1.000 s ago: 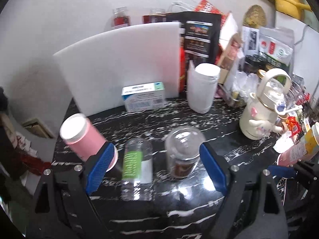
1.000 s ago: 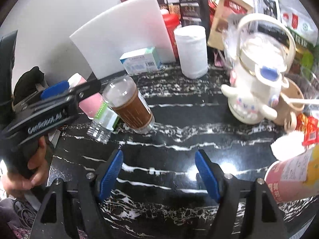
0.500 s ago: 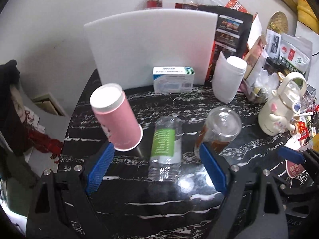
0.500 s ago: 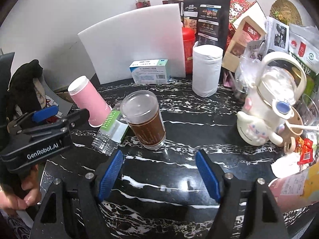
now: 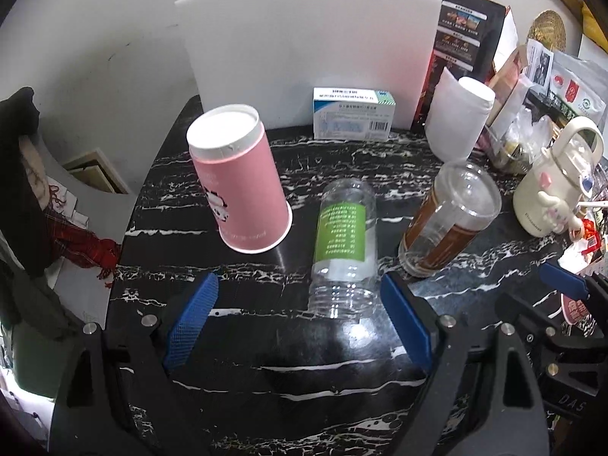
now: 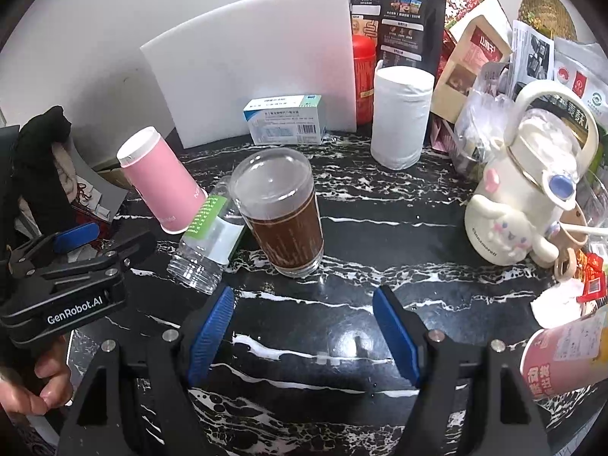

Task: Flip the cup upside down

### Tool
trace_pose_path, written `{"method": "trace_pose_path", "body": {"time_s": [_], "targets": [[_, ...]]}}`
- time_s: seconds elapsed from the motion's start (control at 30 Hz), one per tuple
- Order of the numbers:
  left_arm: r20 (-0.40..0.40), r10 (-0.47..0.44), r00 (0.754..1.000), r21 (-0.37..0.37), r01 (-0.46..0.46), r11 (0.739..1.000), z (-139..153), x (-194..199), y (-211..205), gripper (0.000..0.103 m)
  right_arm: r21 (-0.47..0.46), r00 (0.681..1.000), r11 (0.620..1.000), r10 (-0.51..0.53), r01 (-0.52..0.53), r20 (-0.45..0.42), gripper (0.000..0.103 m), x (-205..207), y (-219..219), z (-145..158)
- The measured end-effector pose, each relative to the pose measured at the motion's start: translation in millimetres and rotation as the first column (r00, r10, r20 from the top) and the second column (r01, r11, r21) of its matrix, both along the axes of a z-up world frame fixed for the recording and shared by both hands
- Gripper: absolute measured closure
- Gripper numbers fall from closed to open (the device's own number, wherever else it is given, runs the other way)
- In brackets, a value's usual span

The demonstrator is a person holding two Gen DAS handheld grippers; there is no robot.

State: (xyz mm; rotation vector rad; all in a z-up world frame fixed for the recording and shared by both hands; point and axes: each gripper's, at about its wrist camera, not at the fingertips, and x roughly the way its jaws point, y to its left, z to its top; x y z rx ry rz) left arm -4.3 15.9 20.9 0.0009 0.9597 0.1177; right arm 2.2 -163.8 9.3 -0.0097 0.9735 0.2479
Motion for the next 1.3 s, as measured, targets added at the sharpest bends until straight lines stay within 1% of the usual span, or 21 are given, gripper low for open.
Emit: {"method": "trace_pose_path", "body": {"time_s": [0.17, 0.33, 1.3], "targets": [[-0.027, -0.012, 1.0, 0.003, 0.012, 1.0, -9, -1, -2, 0.016, 0.0, 1.0, 1.0, -0.005, 0.005, -0.011, 0.027, -1, 0, -5], [-0.034, -0.022, 0.999, 0.012, 0.022, 1.0, -13, -4, -4, 0.016, 0.008, 1.0, 1.0, -0.013, 0.013, -0.012, 0.027, -2, -4, -6], [-0.032, -0.055, 0.998, 0.022, 0.056, 0.998, -8, -5, -15, 0.016, 0.019, 1.0, 0.999, -0.028, 0.028, -0.01, 0.027, -5, -12, -5]]}}
